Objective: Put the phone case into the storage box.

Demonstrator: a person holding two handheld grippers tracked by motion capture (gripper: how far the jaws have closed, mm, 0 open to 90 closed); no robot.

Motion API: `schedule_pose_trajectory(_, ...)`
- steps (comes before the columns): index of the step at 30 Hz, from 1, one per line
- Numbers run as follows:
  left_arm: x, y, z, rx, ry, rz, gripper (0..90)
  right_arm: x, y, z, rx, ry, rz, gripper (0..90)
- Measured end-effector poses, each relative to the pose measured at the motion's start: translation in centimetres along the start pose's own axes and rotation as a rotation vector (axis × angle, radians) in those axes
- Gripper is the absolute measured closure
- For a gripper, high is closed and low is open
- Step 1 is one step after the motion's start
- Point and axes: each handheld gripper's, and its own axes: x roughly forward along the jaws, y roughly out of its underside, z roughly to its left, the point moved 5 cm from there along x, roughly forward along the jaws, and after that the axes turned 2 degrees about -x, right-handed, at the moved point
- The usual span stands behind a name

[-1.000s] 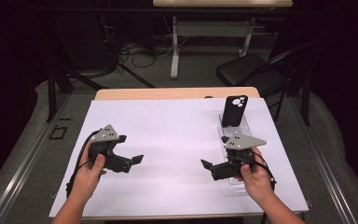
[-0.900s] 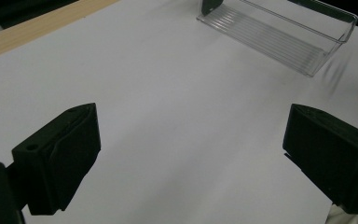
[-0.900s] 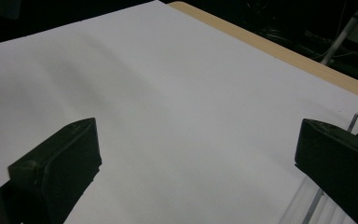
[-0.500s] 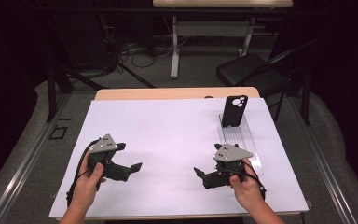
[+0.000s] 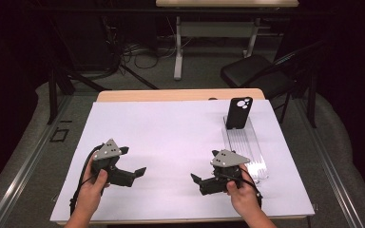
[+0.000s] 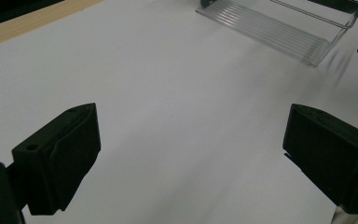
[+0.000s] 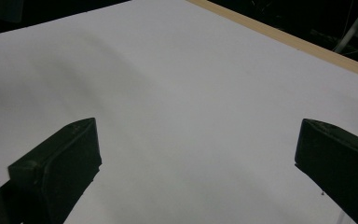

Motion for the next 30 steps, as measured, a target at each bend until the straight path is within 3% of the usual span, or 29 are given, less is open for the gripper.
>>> schedule_pose_trajectory(3, 0.2, 0.2, 0.0, -0.003, 0.002, -0.008, 4.4, 0.0, 0.3, 0.0, -0.003, 0.019, -0.006, 0.0)
schedule_pose_trajectory(11, 0.2, 0.3, -0.4, 0.001, 0.009, -0.051, 4.4, -0.3, 0.8, 0.0, 0.042, 0.001, -0.058, 0.0)
schedule_pose_trajectory(16, 0.3, 0.7, -0.6, 0.002, 0.021, -0.053, 4.4, -0.5, 1.0, -0.1, 0.056, 0.009, -0.079, 0.0)
schedule_pose_trajectory(30, 1.0, 1.7, -0.5, -0.02, 0.029, -0.053, 4.4, 0.0, 1.9, 0.3, 0.067, 0.0, -0.065, 0.0)
